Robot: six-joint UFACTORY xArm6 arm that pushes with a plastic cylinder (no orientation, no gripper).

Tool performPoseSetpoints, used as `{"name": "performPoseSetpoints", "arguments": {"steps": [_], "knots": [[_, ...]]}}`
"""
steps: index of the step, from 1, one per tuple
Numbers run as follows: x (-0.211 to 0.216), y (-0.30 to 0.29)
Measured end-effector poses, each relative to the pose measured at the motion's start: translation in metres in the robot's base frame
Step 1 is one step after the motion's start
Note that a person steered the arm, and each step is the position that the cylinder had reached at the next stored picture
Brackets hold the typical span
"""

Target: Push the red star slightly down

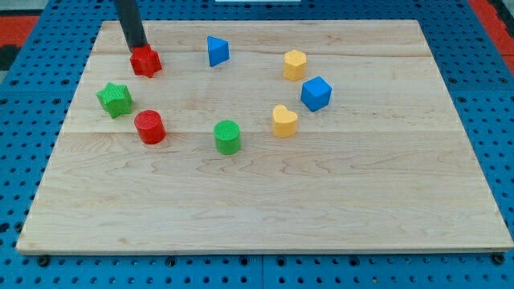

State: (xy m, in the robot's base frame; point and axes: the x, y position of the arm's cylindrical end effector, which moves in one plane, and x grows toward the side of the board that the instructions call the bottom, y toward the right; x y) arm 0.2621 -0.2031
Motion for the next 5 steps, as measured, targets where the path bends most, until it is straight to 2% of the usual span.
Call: {"name": "performPoseSetpoints", "arguments": {"steps": [1,3,4,5], "knots": [[-0.022,0.0],[-0.037,-0.002],[-0.029,-0.03],[-0.003,-0.002]]}}
